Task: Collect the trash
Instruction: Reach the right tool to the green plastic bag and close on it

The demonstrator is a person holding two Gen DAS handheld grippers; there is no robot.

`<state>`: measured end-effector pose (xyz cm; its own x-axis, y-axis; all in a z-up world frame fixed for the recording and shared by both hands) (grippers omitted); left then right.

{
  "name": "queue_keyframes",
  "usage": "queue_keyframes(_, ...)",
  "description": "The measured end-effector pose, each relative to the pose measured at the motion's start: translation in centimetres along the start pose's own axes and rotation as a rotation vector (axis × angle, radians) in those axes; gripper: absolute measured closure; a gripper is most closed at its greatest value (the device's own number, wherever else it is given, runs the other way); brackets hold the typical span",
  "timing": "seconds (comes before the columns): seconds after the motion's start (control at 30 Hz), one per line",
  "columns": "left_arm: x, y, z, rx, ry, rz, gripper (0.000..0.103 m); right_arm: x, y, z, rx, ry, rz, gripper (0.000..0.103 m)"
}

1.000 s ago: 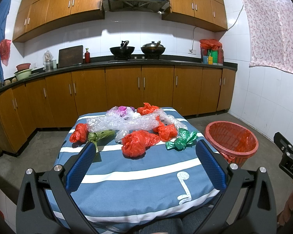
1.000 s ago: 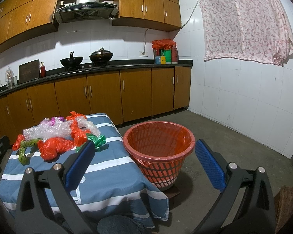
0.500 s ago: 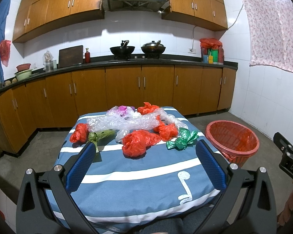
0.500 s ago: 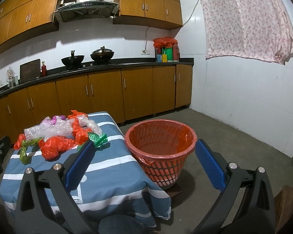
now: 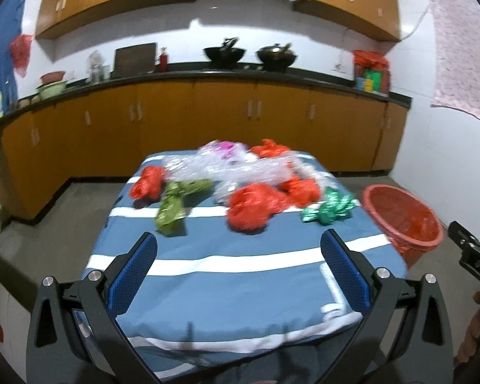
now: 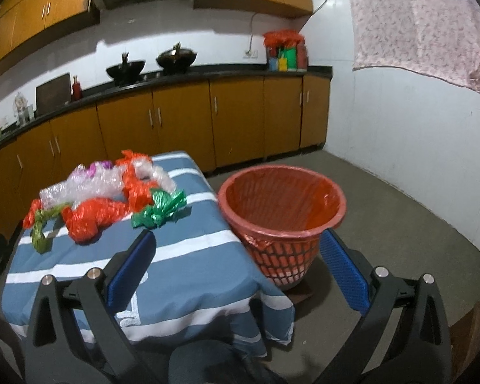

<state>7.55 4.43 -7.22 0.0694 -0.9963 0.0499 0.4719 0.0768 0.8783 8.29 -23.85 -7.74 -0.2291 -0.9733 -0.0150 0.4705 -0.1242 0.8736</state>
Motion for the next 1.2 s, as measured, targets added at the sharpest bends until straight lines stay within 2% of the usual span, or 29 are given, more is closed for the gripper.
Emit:
queue_keyframes(0.1, -2.0, 0.2, -1.2, -0.021, 0.044, 0.008, 0.002, -1.4, 0.5, -1.8, -0.021, 0.023, 0.021, 0.005)
queue_keyframes(0.33, -7.7, 1.9, -5.9, -0.057, 0.145, 0.057, 0.005, -6.3, 2.0, -7.9, -0.081, 0.09, 0.048, 0.022)
queue_keyframes(0.43, -9.9, 2.9, -7.2, -0.046, 0.18, 0.072, 0.005, -8.8, 2.4, -10.8, -0.098, 0.11, 0.062, 0.022)
queue_keyframes(0.63, -12.5, 4.6, -10.5, -0.048, 0.18, 0.114, 0.005, -12.1, 1.8, -16.5, -0.204, 0.138, 0.005, 0.021)
queue_keyframes(0.7, -12.9, 4.7, -11.7, -0.06, 0.176, 0.116, 0.005, -12.6, 1.6, -18.2, -0.23, 0.118, -0.014, 0.018)
queue_keyframes(0.87, -12.5, 4.3, -14.5, -0.109, 0.155, 0.09, 0.005, -13.4, 0.8, -21.6, -0.294, 0.086, -0.038, 0.017)
queue_keyframes(1.03, -11.4, 3.7, -16.7, -0.154, 0.133, 0.048, 0.005, -14.2, 0.0, -23.6, -0.326, 0.076, -0.01, 0.017)
queue_keyframes(1.2, -10.8, 3.4, -18.7, -0.192, 0.126, 0.041, 0.015, -14.9, -1.0, -24.4, -0.367, 0.129, -0.005, 0.04)
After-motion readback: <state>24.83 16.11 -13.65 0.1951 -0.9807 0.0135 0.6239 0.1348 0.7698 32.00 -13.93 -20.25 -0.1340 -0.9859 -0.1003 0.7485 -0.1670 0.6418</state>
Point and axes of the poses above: each gripper's, at about its wrist camera, not at the fingertips, and z roughly against the way its jaws point, x to its right, y to its top, the point moved 7 cm from there along -z, roughly the way its jaws point, and after that the axes turned 2 degrees about -y, right-handed, at the moved point
